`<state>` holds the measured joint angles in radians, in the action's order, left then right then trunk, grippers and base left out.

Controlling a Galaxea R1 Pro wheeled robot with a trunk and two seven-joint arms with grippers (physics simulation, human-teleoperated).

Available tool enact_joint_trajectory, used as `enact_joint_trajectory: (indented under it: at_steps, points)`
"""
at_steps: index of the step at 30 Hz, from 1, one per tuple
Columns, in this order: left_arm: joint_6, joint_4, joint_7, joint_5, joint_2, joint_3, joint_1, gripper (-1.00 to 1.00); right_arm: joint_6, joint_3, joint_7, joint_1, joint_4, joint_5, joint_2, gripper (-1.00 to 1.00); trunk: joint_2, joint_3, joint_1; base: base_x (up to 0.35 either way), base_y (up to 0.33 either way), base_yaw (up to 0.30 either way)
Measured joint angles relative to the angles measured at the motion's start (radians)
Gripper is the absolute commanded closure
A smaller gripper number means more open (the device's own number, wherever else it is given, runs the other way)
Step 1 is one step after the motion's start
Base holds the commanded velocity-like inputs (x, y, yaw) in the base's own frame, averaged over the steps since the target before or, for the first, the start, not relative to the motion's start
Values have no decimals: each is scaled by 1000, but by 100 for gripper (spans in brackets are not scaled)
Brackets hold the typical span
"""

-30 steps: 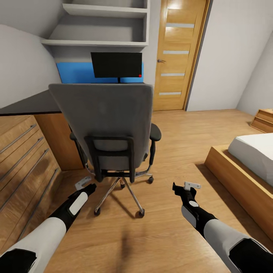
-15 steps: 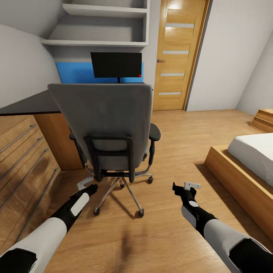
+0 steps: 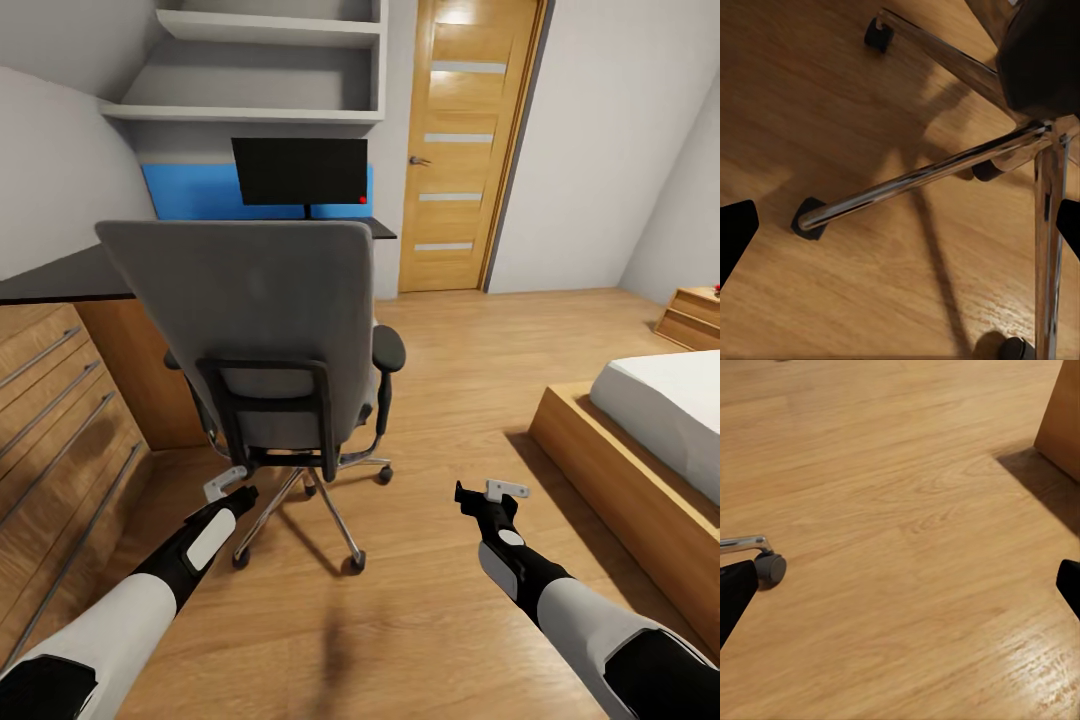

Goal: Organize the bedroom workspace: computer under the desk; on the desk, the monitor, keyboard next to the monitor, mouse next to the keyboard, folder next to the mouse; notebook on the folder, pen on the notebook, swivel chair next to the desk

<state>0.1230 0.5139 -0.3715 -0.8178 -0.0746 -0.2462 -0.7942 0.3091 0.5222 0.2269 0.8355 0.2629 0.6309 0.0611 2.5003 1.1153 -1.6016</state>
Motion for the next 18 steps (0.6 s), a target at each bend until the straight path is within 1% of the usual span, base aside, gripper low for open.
enact_joint_trajectory:
  at_steps: [11,14,18]
  points:
    - [0,-3,-1,-2,1,0,0,-100,0,0,-1,0,0,0,1,-100,0,0,0,0,-6,0]
    - [0,-3,-1,-3,0,0,0,-100,0,0,-1,0,0,0,1,-100,0,0,0,0,152,0]
    - [0,-4,-1,-4,0,1,0,-100,0,0,-1,0,0,0,1,-100,0,0,0,0,247,0]
